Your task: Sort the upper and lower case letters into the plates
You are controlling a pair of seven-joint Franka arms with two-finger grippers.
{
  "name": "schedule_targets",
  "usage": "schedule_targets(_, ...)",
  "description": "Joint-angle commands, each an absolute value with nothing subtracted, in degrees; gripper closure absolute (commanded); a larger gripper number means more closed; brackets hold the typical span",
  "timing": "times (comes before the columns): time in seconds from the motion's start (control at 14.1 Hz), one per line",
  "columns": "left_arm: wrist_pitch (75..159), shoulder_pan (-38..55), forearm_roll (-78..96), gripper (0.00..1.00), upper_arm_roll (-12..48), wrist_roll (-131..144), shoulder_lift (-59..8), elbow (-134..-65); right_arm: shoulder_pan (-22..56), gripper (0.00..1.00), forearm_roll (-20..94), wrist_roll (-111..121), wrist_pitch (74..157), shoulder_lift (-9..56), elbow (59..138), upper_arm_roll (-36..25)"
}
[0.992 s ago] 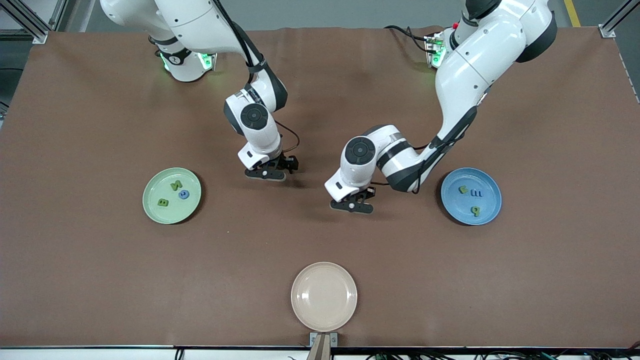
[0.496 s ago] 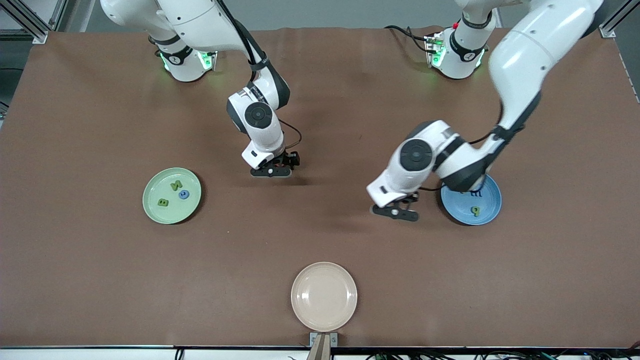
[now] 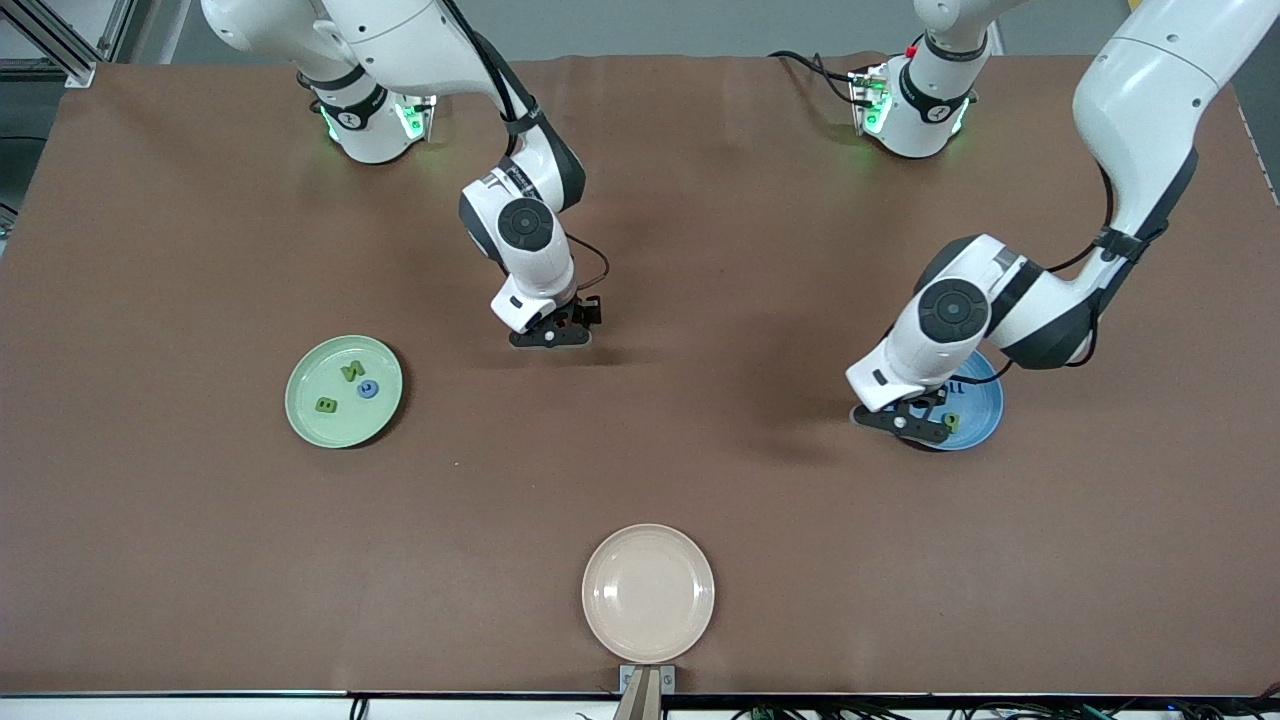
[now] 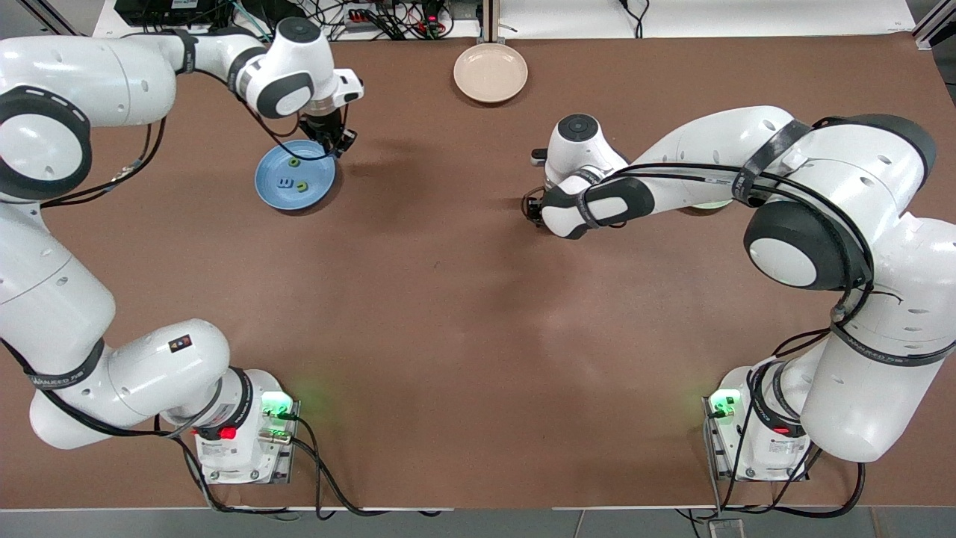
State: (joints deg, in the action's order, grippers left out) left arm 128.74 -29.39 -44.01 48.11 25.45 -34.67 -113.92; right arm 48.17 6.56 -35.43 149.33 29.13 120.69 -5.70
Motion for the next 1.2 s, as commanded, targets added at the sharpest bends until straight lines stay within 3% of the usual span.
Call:
schedule_targets(0.0, 132.1, -33.1, -47.4, 0.93, 48.6, 23.2, -34.1, -117.4, 48.9, 0.5, 7.1, -34.8, 148.9, 28.1, 122.0, -6.2)
schedule_targets(0.14, 133.8, -35.3, -50.9, 0.93, 48.6, 23.2, -35.5, -118.5, 48.9, 0.65, 7.1, -34.8, 148.9, 28.1, 122.1, -6.2)
schedule_targets(0.35, 134.2, -36.5, -52.3, 0.93, 48.5, 23.1, -35.9, -119.5, 48.6, 0.97, 7.1, -35.3, 148.8, 28.1, 122.0, -6.2)
schedule_targets(0.64, 135.1, -36.6, -52.5, 0.91, 48.2, 23.1, -36.4, -119.5, 46.6, 0.99, 7.1, -34.8, 143.2, 25.0, 121.6, -6.6)
schedule_targets(0.71, 135.1, -36.6, -52.5, 0.82, 48.1, 23.2, -36.5, -119.5, 45.2, 0.99, 7.1, -33.6, 140.3, 23.3, 121.6, -6.6)
schedule_targets(0.78, 135.1, -36.5, -52.5, 0.51, 48.1, 23.1, -36.4, -119.4, 43.5, 0.99, 7.1, -30.4, 137.2, 21.4, 121.7, -6.7)
schedule_targets(0.85, 135.1, -36.6, -52.5, 0.08, 48.1, 23.0, -36.3, -119.3, 41.2, 0.99, 7.1, -27.5, 133.9, 19.4, 121.7, -6.7)
schedule_targets(0.92, 135.1, -36.6, -52.5, 0.0, 48.1, 23.1, -36.1, -119.3, 38.7, 0.99, 7.1, -25.2, 130.8, 16.8, 121.9, -6.7)
schedule_targets(1.13, 135.1, -37.4, -52.4, 0.0, 48.3, 22.9, -35.9, -118.7, 31.0, 1.0, 6.4, -16.2, 126.7, 10.8, 124.0, -6.8)
